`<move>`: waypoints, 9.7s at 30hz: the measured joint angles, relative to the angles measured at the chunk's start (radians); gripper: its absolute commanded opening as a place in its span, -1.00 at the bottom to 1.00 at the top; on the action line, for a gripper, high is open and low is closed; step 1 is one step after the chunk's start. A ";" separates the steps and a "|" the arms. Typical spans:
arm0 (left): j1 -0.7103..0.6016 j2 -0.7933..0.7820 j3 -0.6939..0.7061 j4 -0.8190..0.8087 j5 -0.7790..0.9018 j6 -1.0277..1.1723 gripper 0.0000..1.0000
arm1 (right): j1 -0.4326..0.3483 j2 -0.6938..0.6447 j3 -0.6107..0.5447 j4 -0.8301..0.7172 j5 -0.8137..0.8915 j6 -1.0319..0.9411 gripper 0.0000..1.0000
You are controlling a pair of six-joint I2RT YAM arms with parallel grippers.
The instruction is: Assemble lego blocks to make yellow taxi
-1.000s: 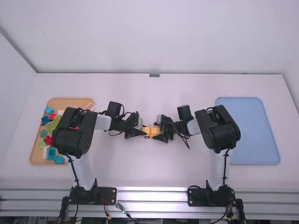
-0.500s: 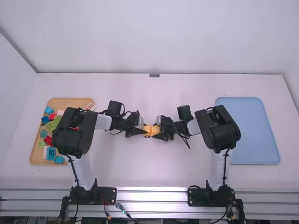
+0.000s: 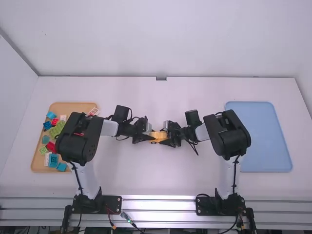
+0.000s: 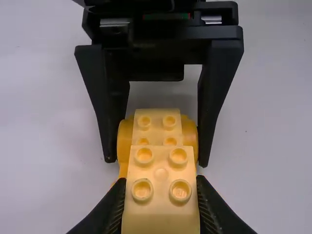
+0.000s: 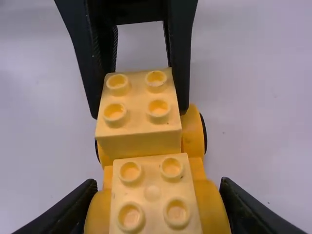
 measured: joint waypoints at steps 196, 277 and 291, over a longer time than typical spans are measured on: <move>-0.022 0.067 0.153 -0.204 0.027 -0.064 -0.96 | -0.010 0.000 0.014 -0.026 0.008 -0.047 0.14; 0.540 -0.191 0.358 -0.773 -0.988 -1.431 0.81 | -0.151 -0.366 0.121 -0.543 0.633 -0.073 0.98; 0.540 -0.191 0.357 -0.821 -1.091 -1.518 0.71 | -0.151 -0.366 0.121 -0.544 0.632 -0.074 0.98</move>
